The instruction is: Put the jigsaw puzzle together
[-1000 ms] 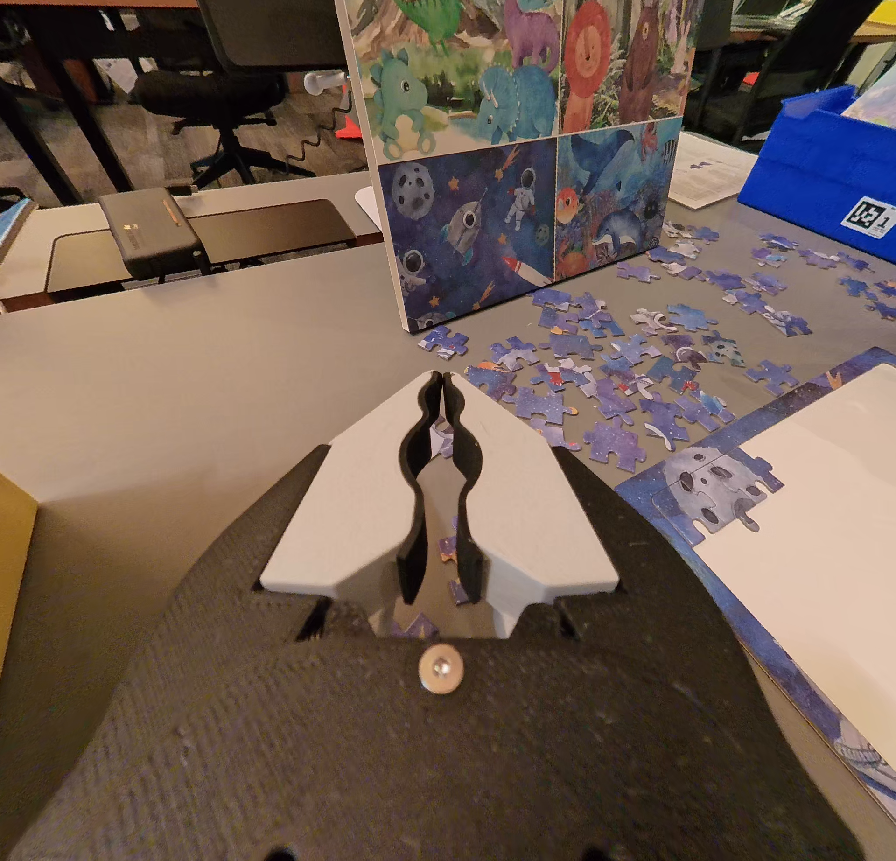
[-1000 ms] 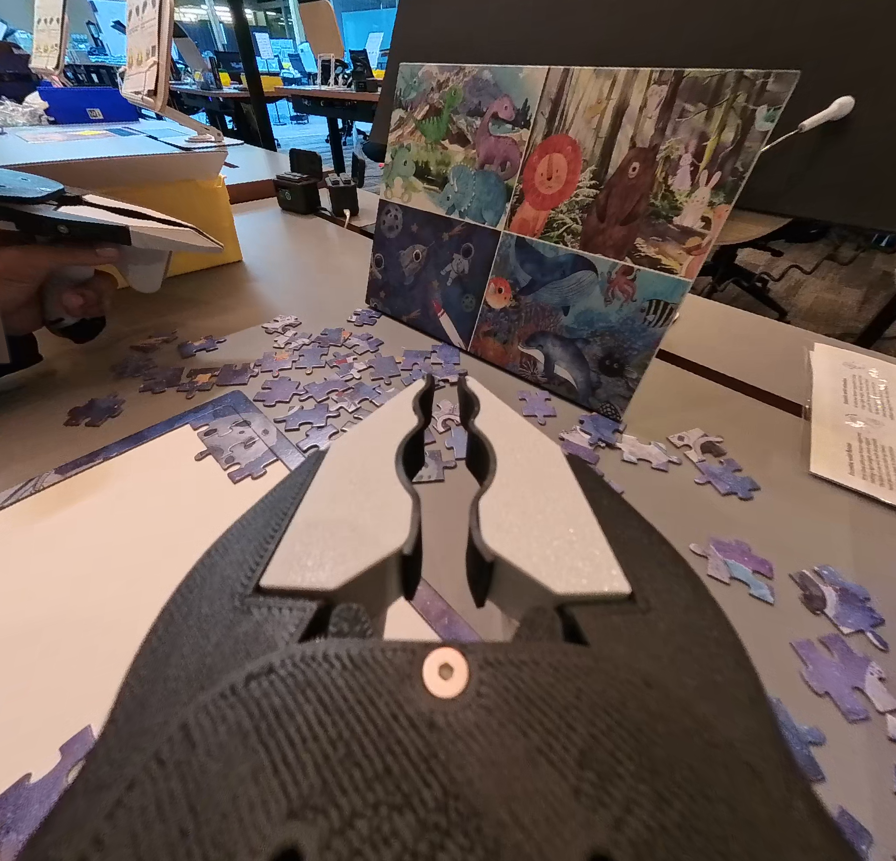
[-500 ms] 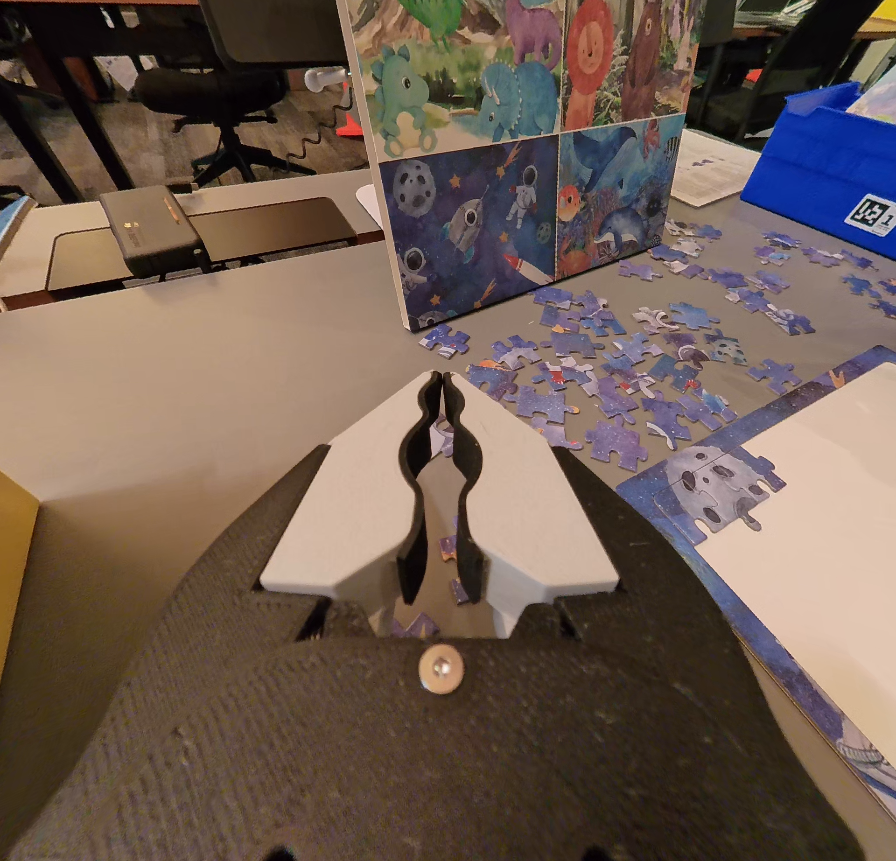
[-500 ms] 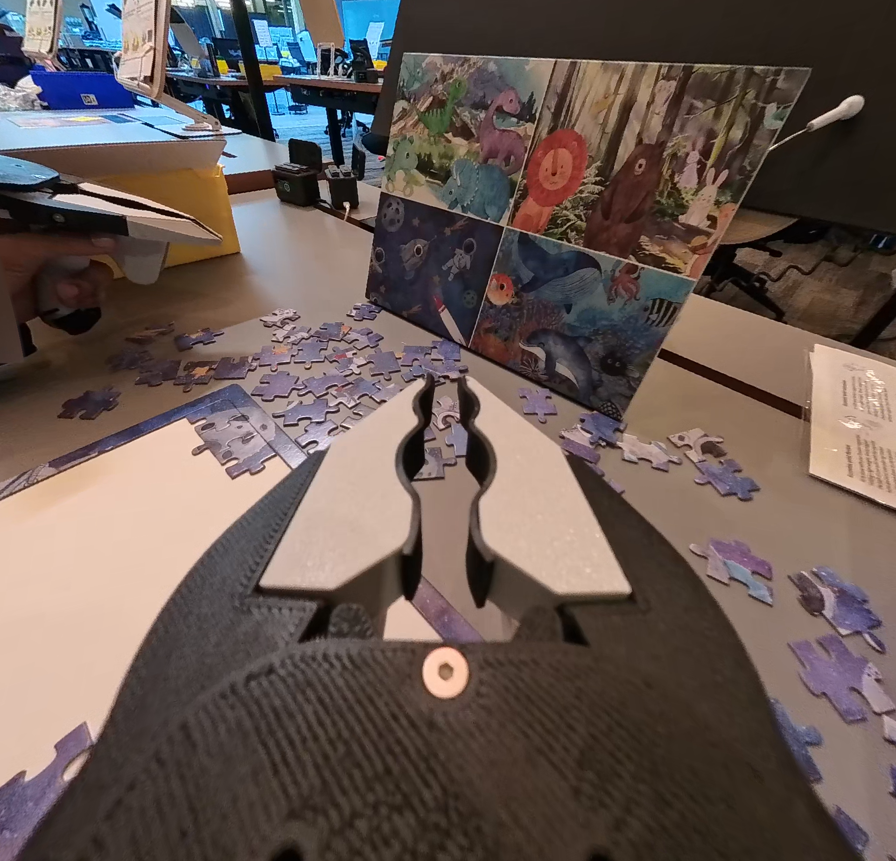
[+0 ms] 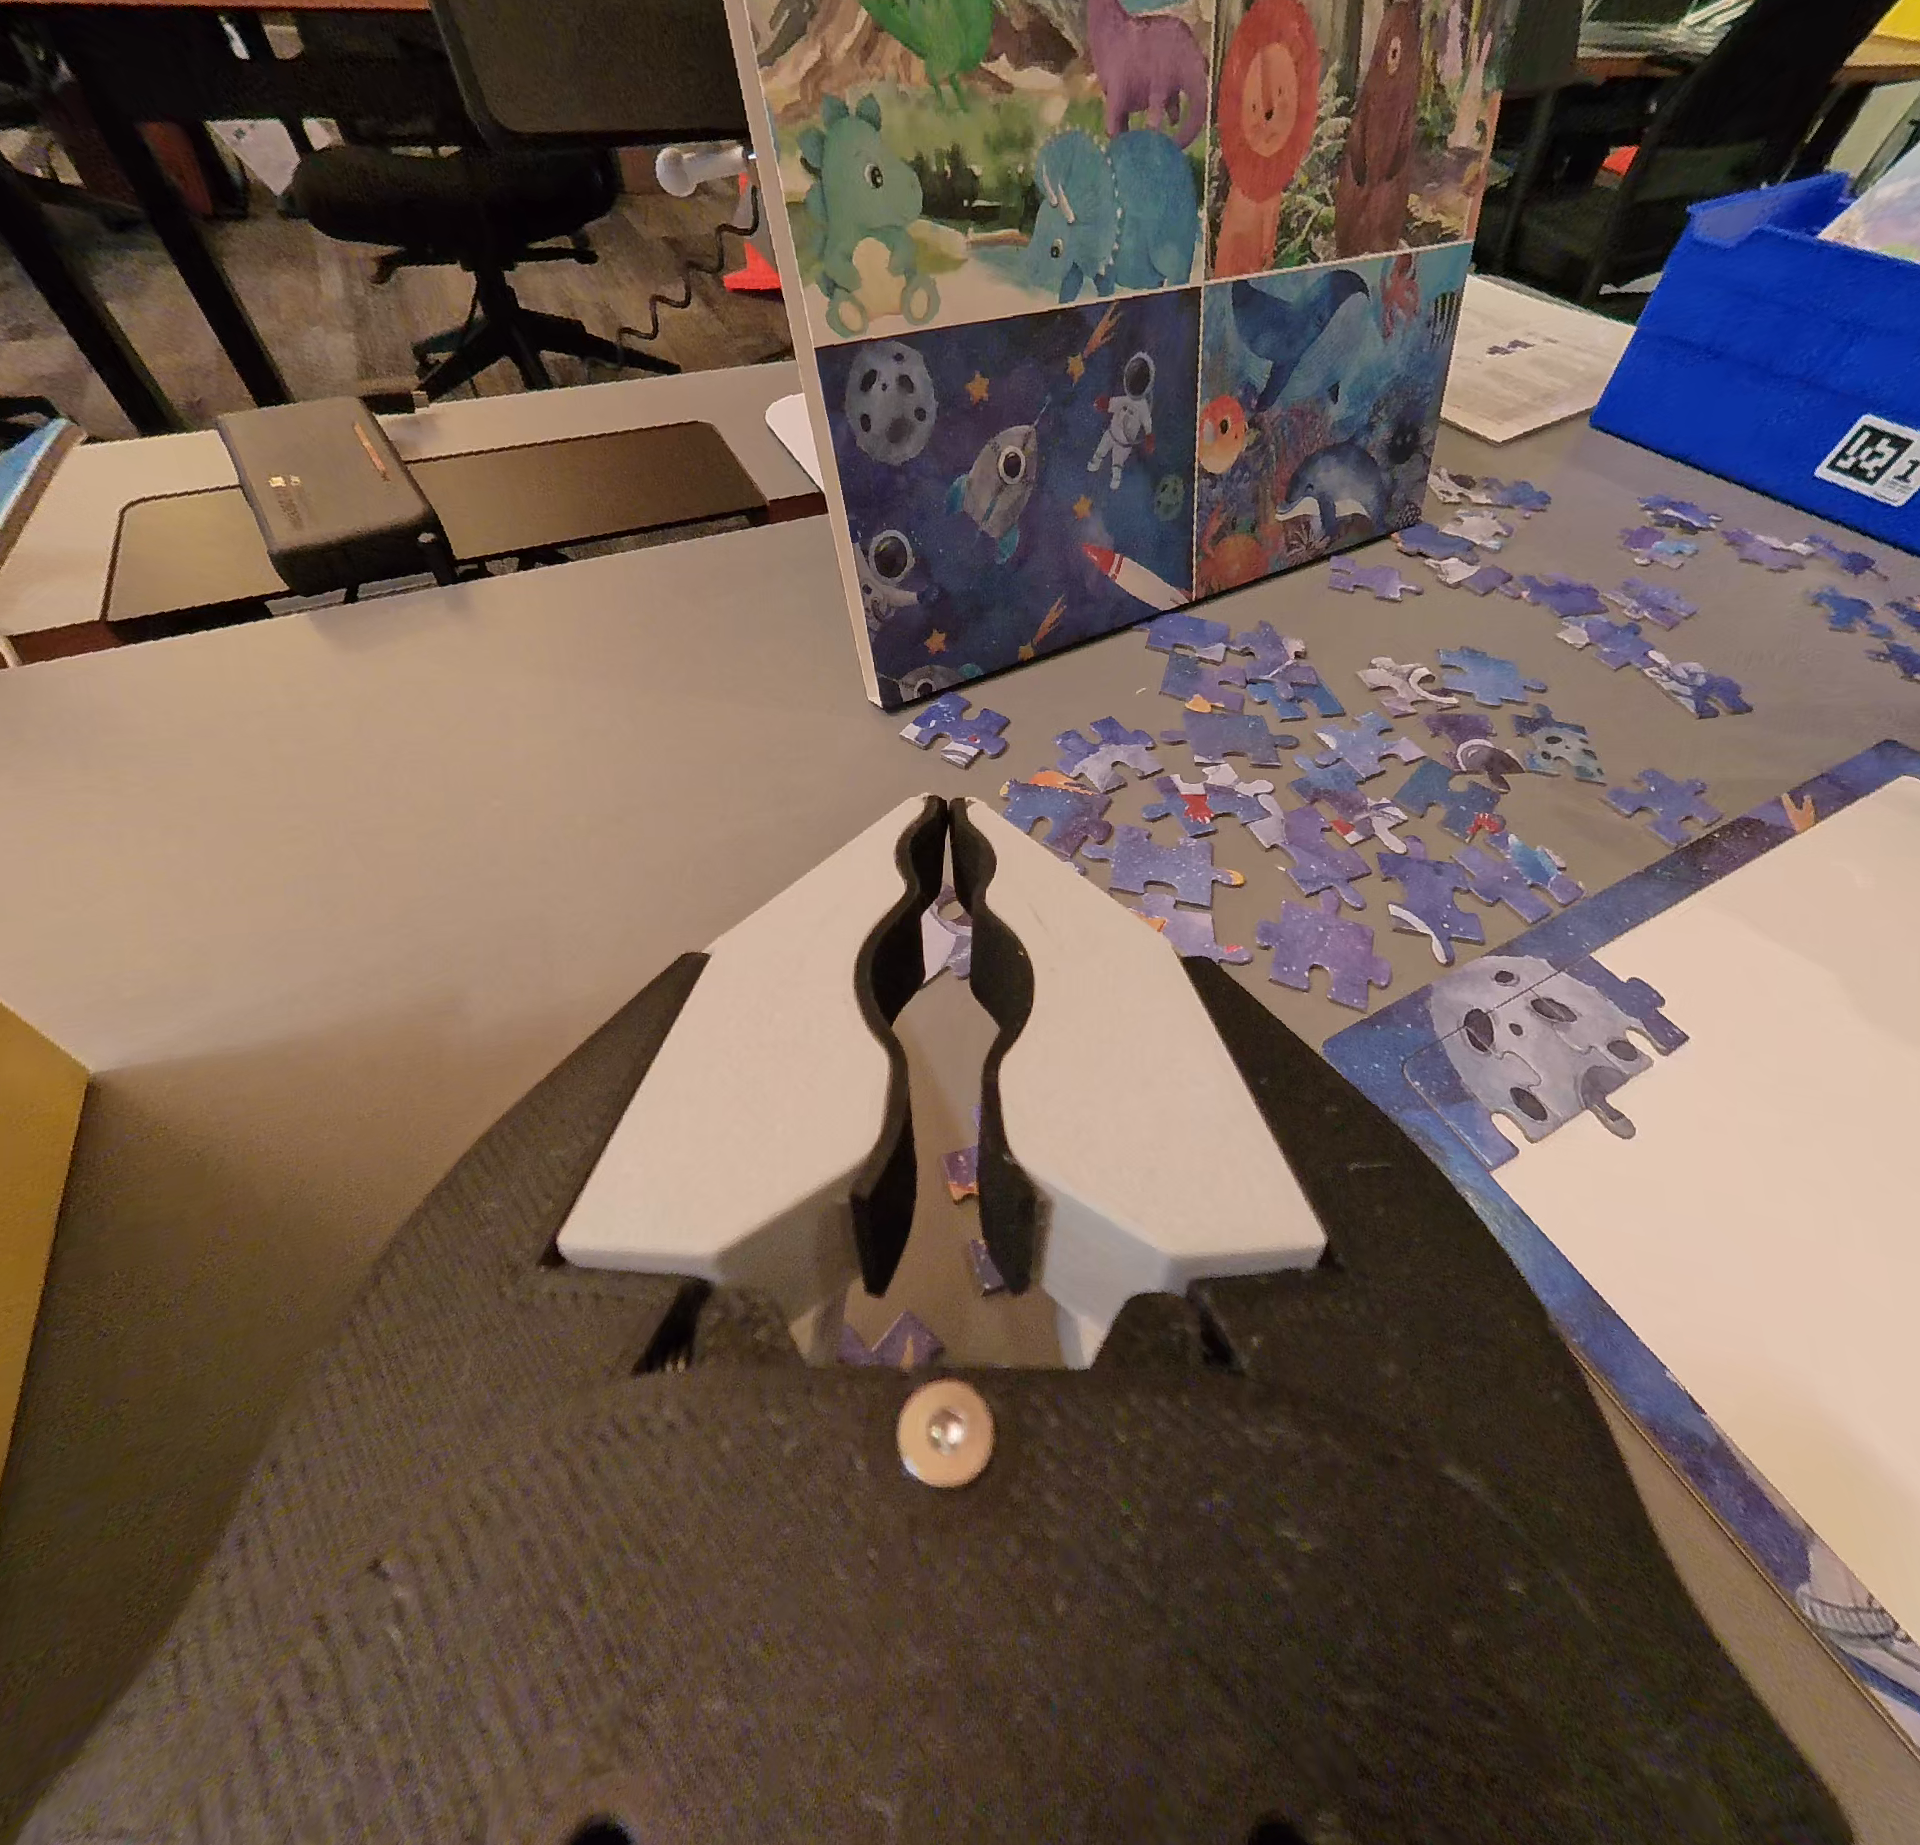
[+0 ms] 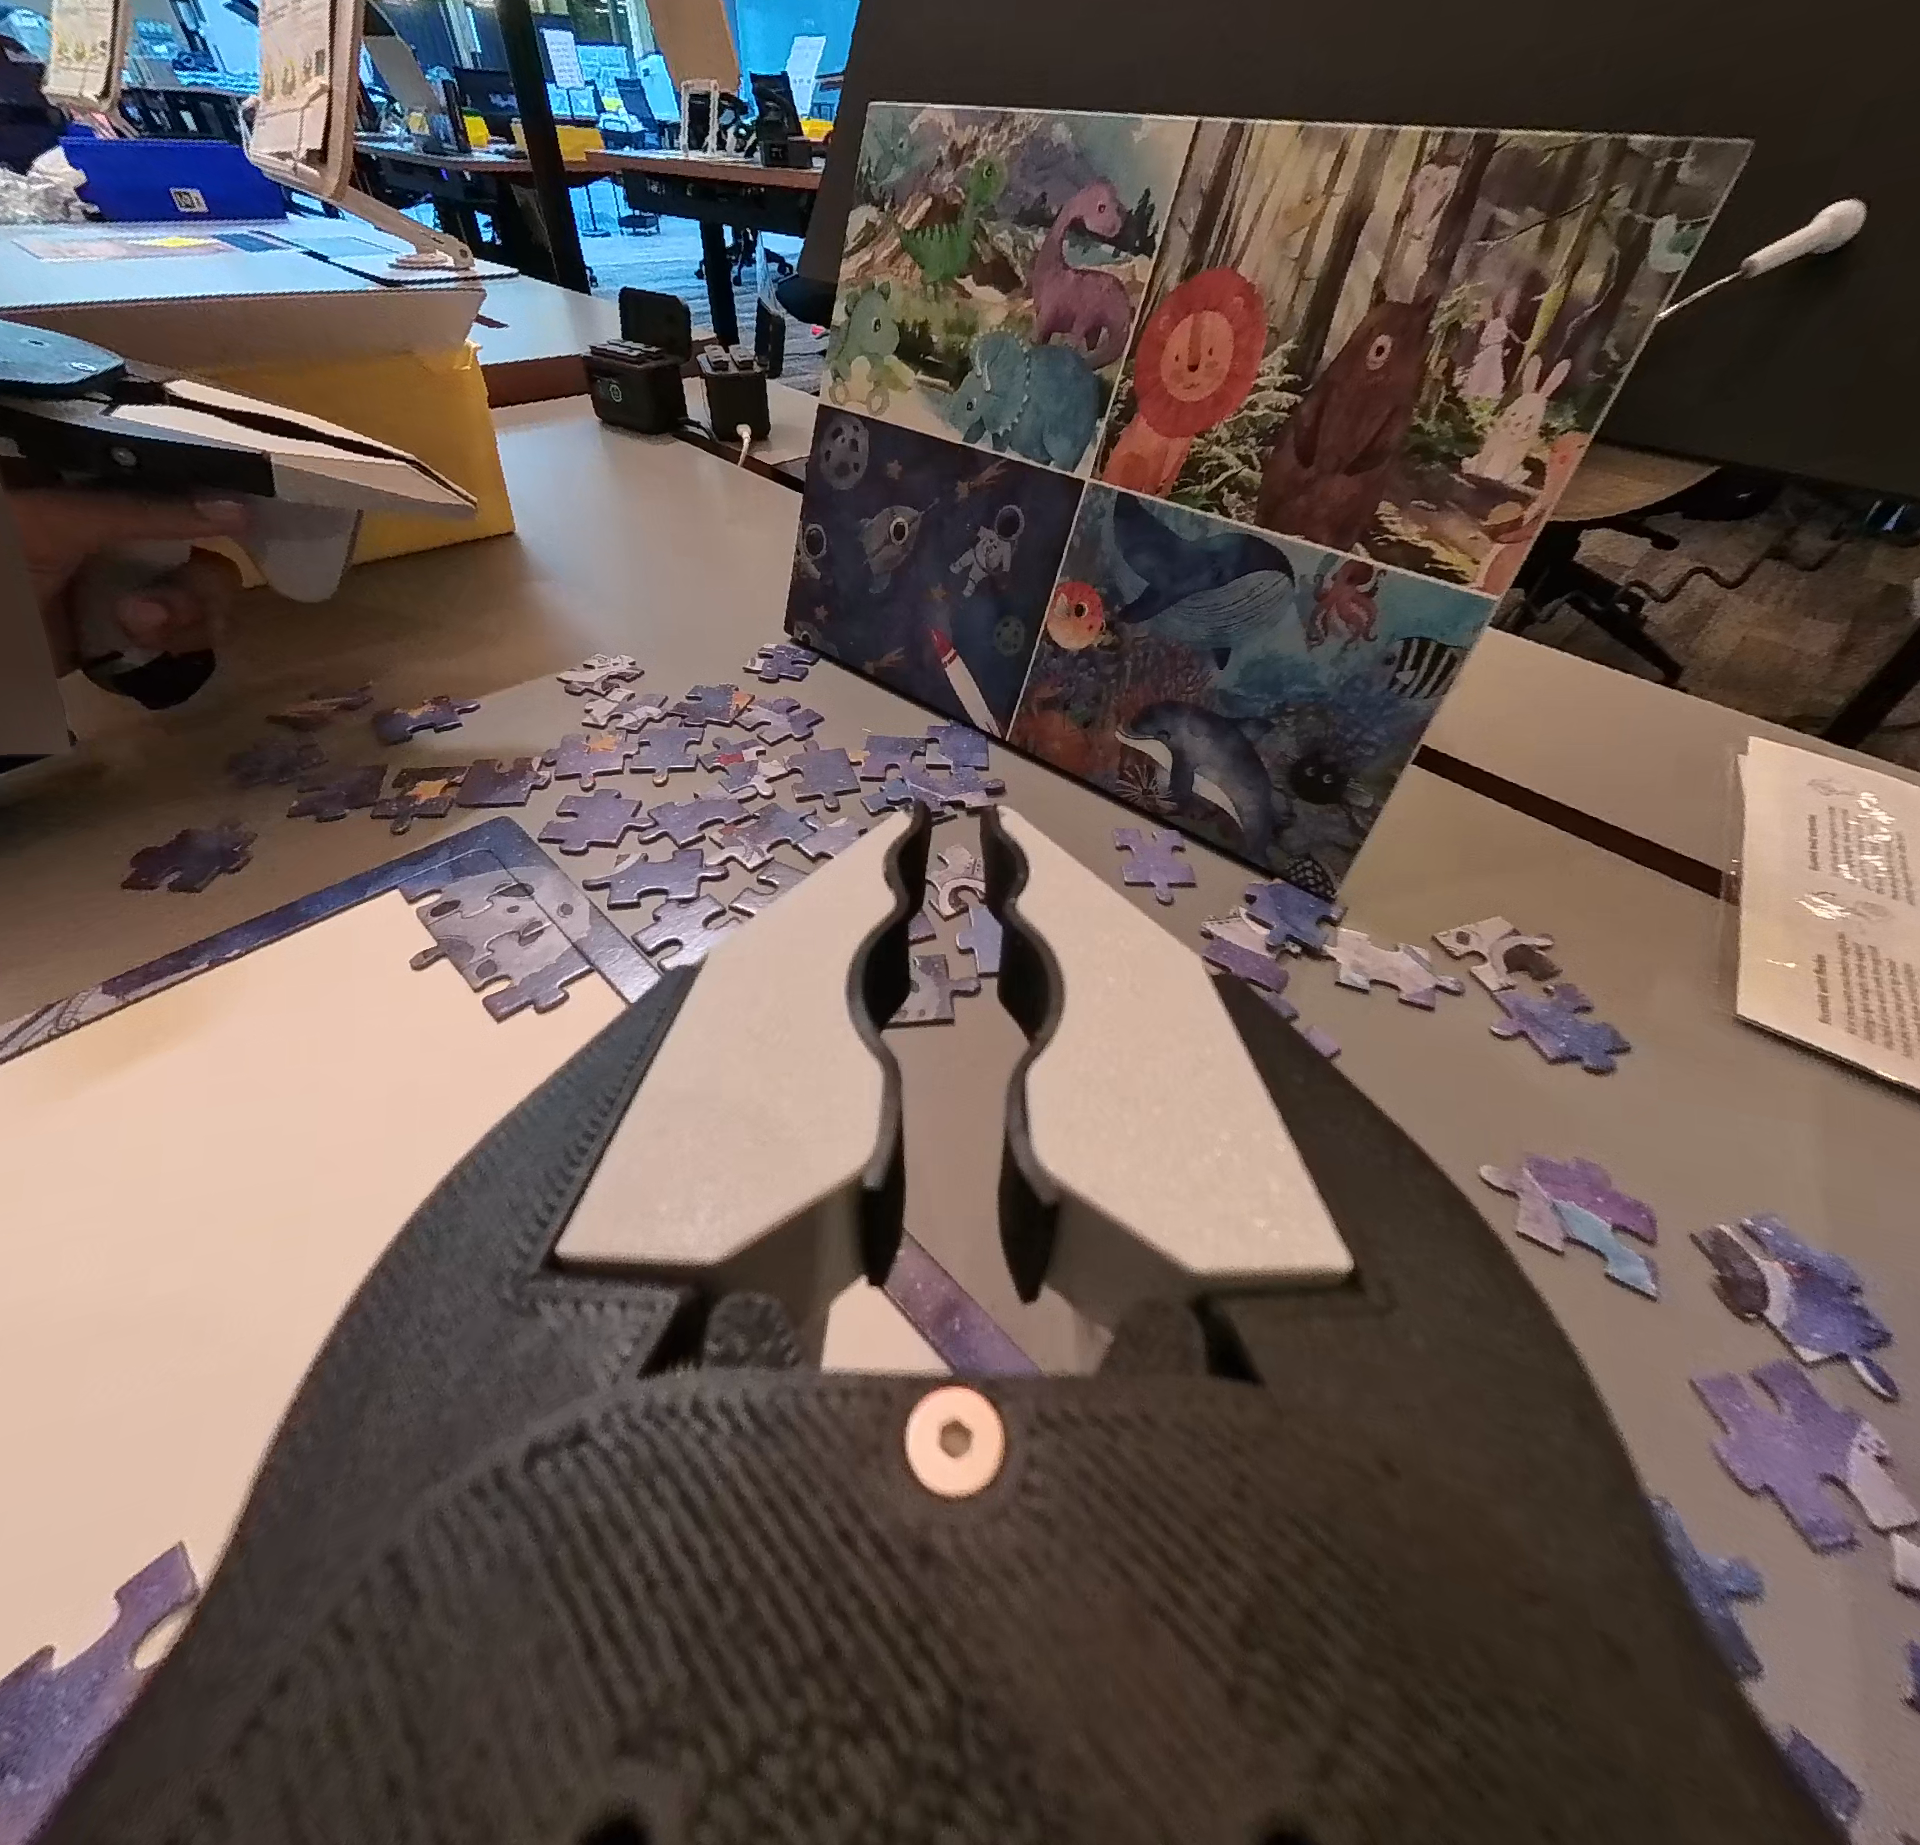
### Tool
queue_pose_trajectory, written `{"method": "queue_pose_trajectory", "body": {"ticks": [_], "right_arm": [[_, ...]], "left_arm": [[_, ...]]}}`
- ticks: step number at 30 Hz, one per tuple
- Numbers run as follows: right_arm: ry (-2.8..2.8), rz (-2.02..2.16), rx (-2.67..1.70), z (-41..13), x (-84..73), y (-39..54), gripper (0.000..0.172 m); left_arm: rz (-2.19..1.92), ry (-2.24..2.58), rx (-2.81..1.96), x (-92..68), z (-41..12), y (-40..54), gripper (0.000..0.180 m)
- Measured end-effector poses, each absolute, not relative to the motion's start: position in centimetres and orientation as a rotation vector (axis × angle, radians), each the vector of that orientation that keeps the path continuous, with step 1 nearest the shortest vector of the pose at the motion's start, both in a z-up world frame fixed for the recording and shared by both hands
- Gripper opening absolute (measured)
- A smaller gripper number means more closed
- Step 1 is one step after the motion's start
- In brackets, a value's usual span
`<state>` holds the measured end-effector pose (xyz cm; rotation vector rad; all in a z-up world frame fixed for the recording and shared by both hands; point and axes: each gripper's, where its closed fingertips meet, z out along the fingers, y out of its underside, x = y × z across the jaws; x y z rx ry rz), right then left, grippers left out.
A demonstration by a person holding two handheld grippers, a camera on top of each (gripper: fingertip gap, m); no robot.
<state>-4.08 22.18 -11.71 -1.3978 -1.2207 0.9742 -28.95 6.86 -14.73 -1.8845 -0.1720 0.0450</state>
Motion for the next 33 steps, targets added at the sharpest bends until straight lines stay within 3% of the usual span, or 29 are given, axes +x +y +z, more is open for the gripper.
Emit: {"method": "queue_pose_trajectory", "body": {"ticks": [13,21,33], "right_arm": [[-1.171,0.967,-1.399,-10.8,-3.1,23.5,0.008],[-1.202,0.719,-1.270,-8.9,-0.8,25.0,0.013],[-1.150,0.983,-1.343,-9.2,-1.6,23.9,0.012]], "left_arm": [[0.049,-0.172,-1.881,-29.0,-14.6,6.8,0.000],[0.064,-0.173,-1.899,-29.1,-15.0,6.8,0.000],[0.064,-0.162,-1.896,-28.9,-14.9,6.9,0.000]]}}
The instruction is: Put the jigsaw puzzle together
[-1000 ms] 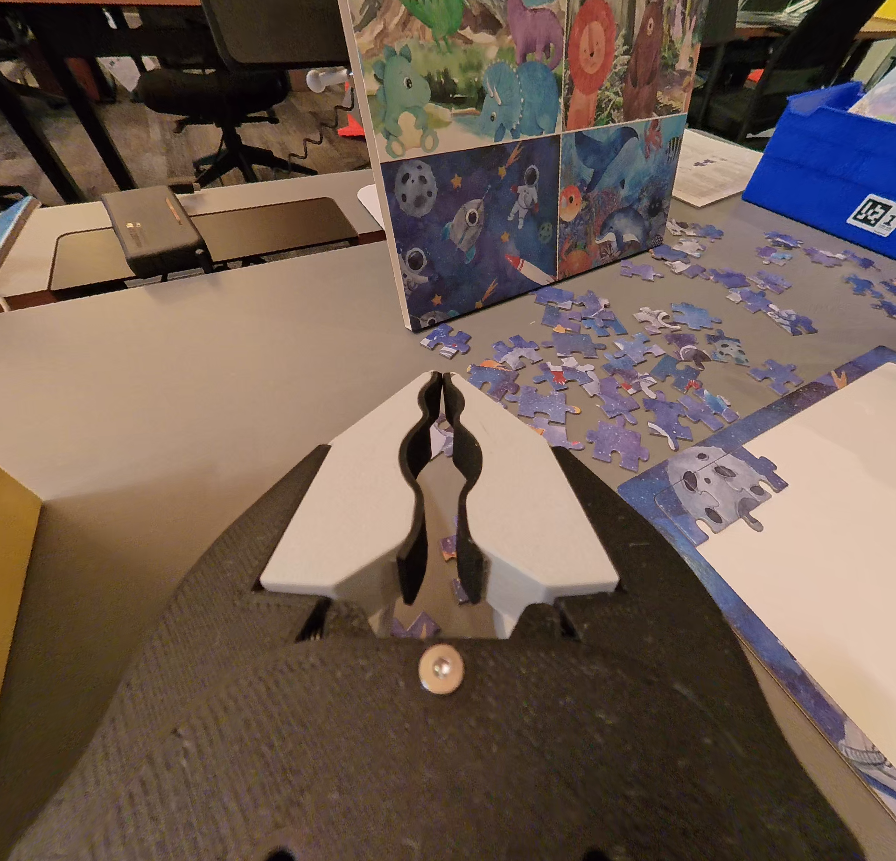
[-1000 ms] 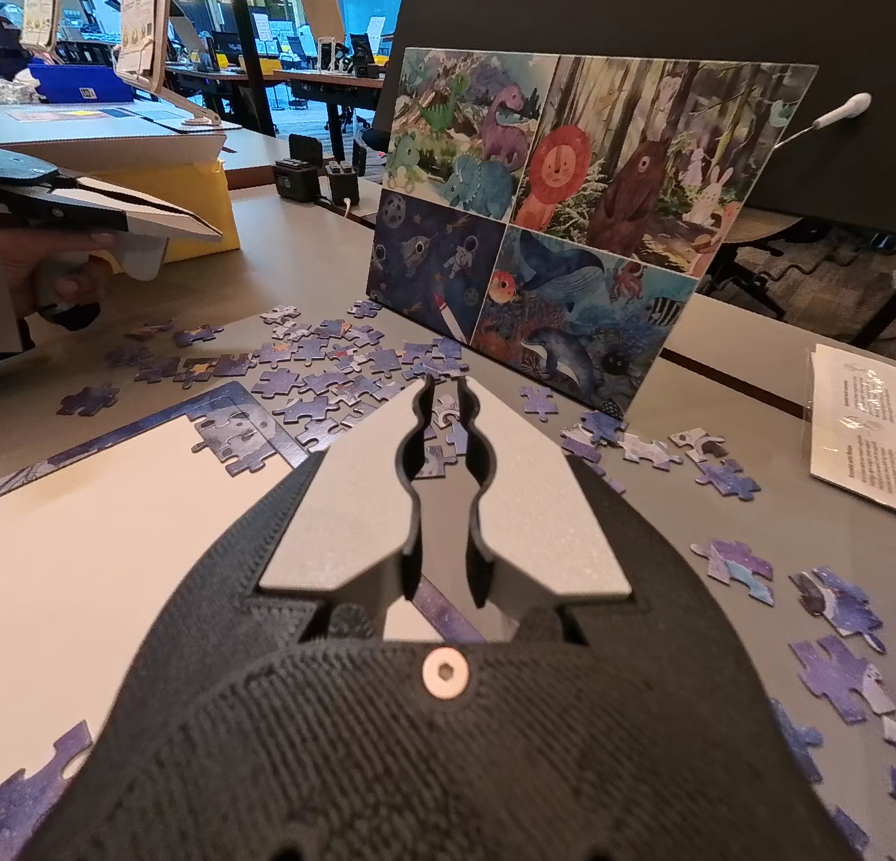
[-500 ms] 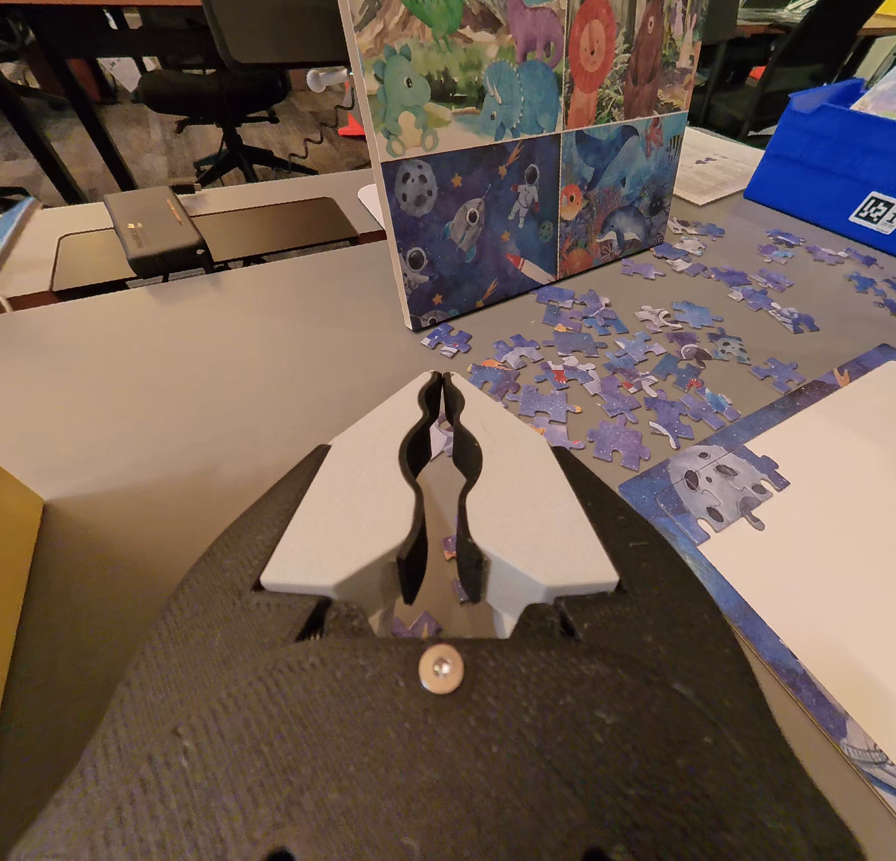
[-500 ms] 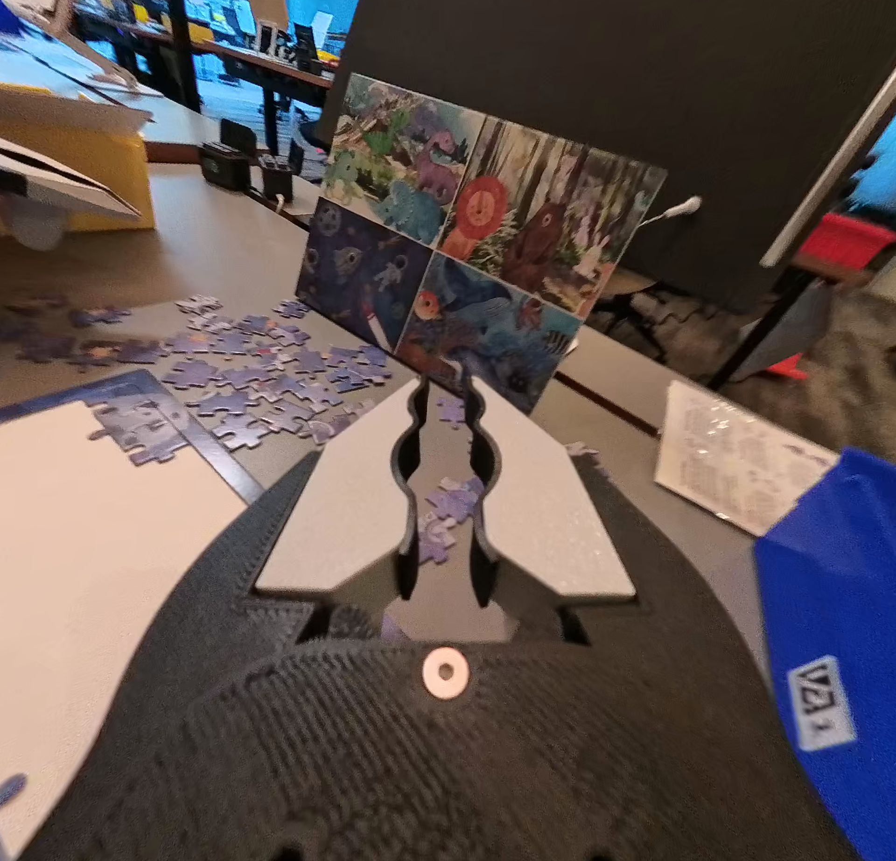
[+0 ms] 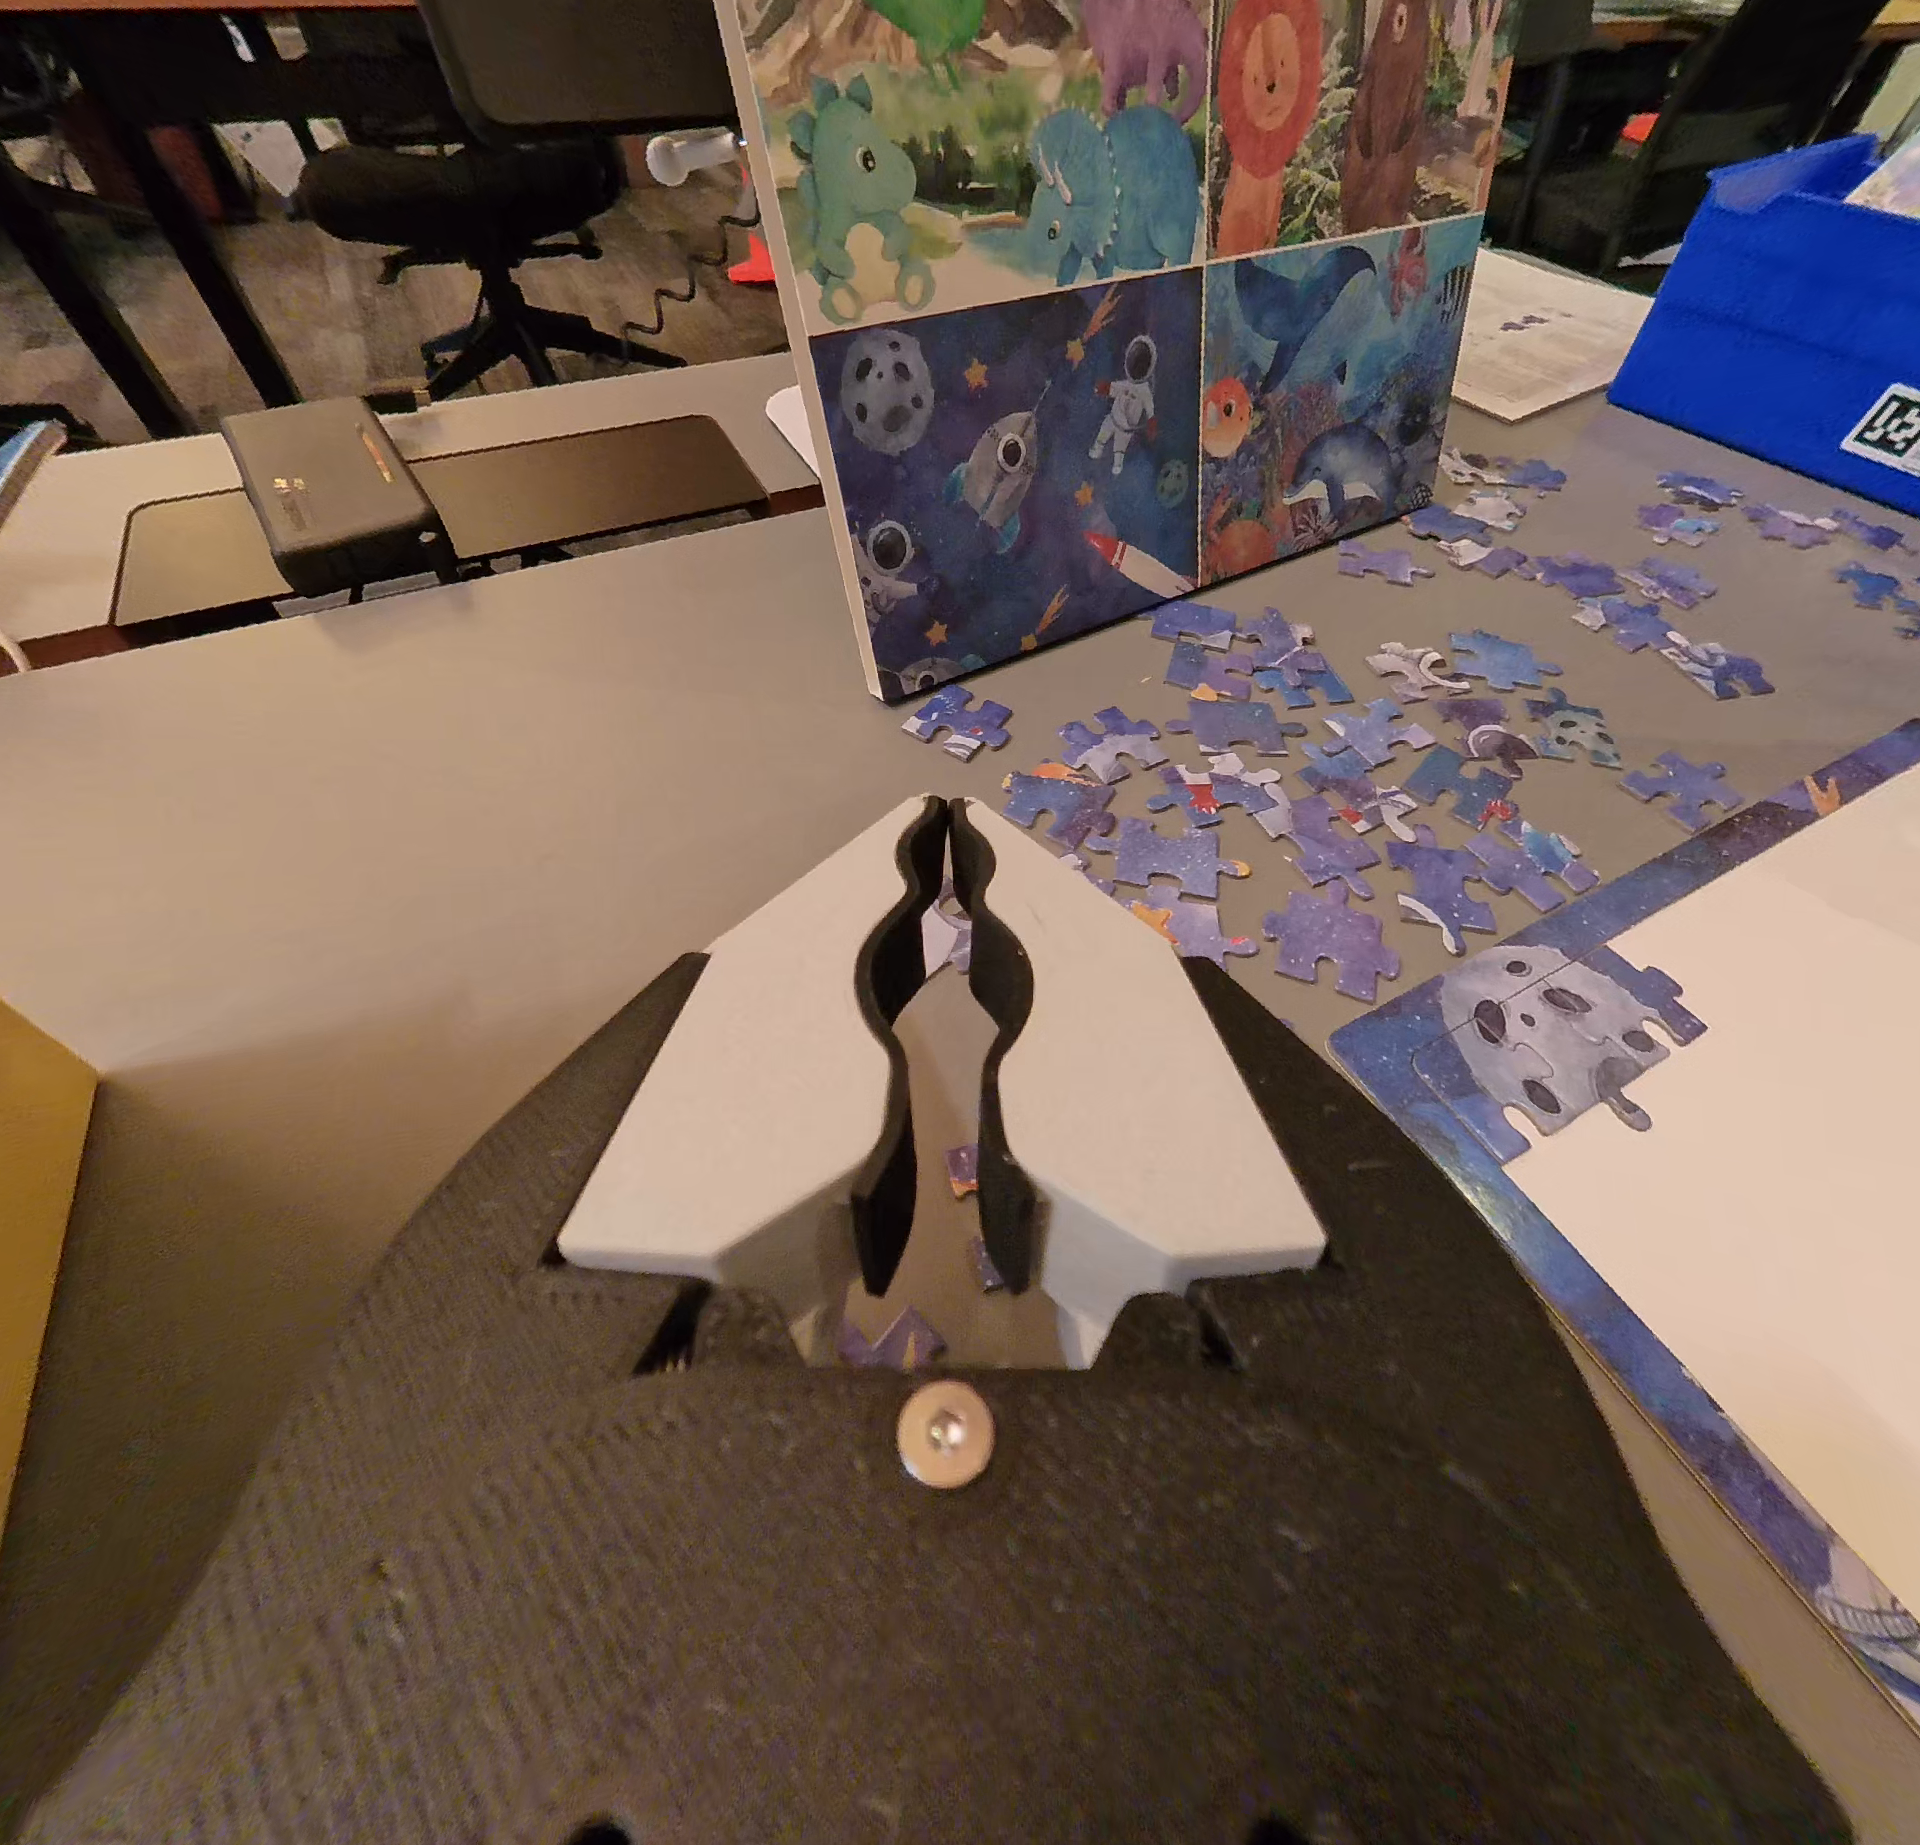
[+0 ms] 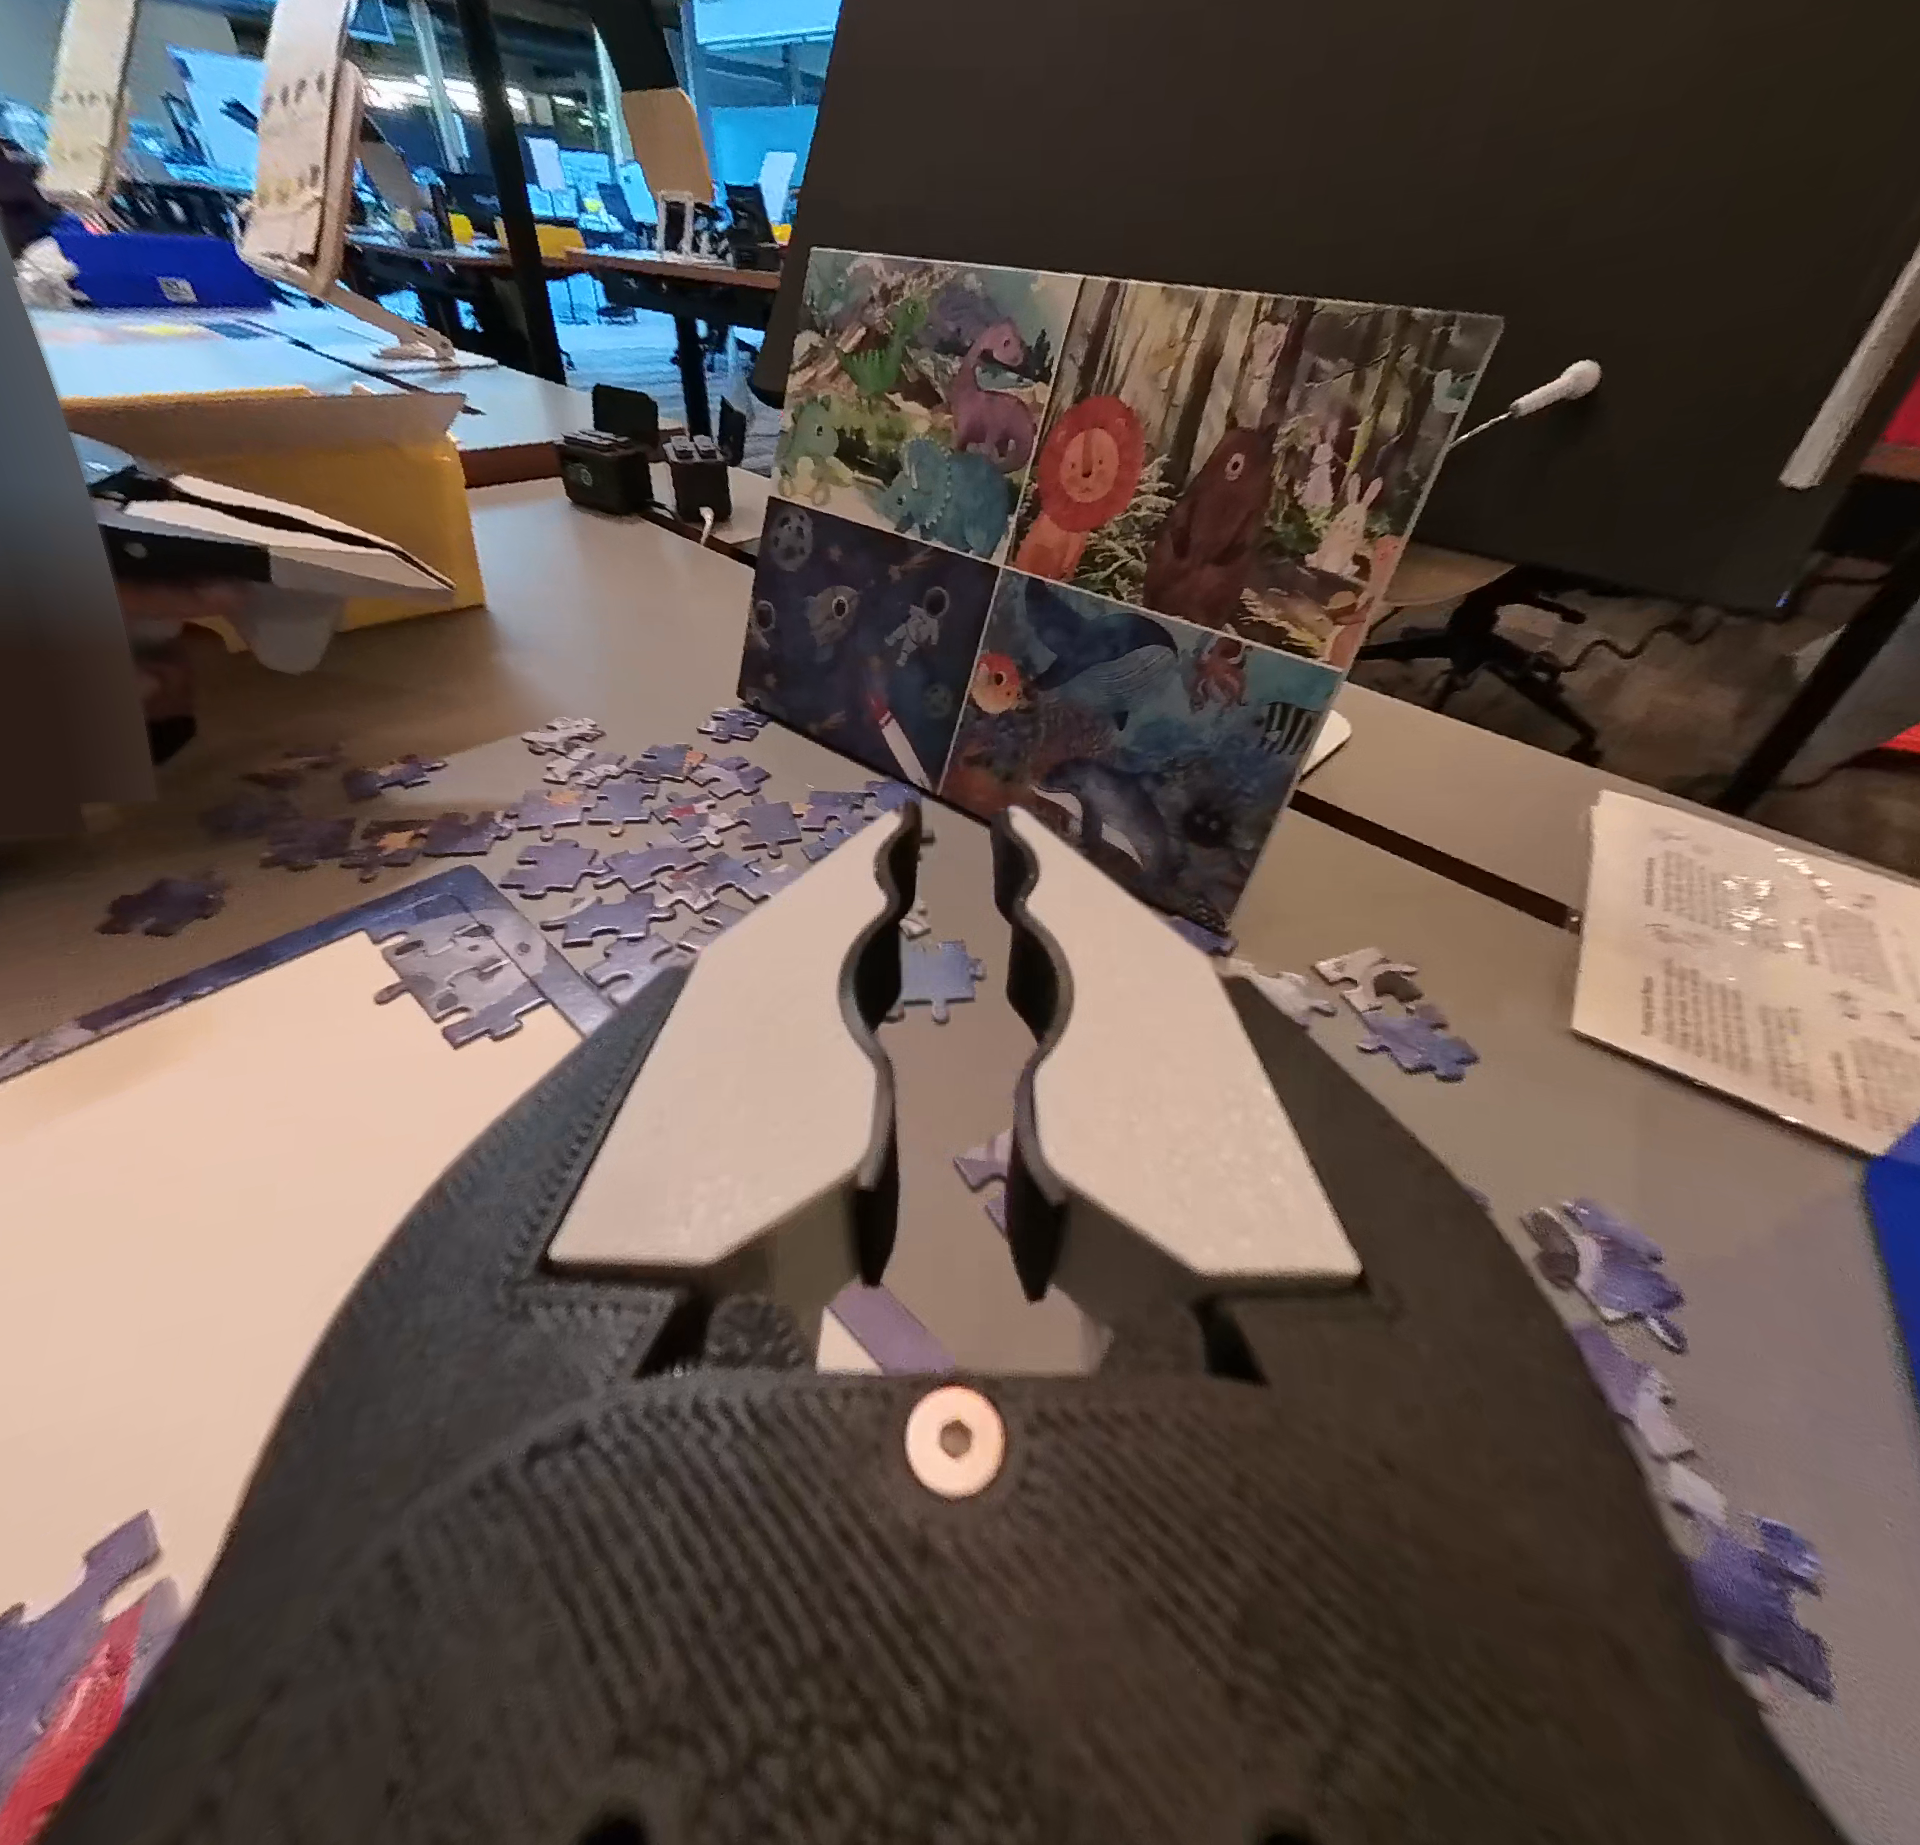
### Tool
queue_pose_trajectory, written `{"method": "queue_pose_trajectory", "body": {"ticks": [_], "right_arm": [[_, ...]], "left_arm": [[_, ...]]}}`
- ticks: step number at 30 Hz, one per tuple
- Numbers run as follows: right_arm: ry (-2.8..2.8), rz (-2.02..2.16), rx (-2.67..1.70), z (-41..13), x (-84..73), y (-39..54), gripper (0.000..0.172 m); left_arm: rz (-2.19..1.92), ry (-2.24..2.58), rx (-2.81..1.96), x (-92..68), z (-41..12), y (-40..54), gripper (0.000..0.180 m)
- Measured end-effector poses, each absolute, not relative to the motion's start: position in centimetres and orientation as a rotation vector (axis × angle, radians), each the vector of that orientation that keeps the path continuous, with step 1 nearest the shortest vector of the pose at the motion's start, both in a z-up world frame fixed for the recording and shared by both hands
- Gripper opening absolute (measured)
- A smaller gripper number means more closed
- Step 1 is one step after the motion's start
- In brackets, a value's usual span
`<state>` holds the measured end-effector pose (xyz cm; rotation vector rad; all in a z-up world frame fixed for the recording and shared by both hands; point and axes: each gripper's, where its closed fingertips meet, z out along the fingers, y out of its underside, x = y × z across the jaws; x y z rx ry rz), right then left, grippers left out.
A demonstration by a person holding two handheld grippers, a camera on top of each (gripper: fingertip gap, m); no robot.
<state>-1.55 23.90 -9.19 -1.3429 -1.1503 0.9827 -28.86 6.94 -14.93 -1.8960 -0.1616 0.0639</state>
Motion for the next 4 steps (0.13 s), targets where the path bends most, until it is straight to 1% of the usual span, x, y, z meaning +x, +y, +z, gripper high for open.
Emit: {"method": "queue_pose_trajectory", "body": {"ticks": [4], "right_arm": [[-1.116,1.062,-1.357,-8.93,-1.50,23.81,0.012]], "left_arm": [[0.061,-0.163,-1.894,-28.86,-14.90,6.93,0.000]]}}
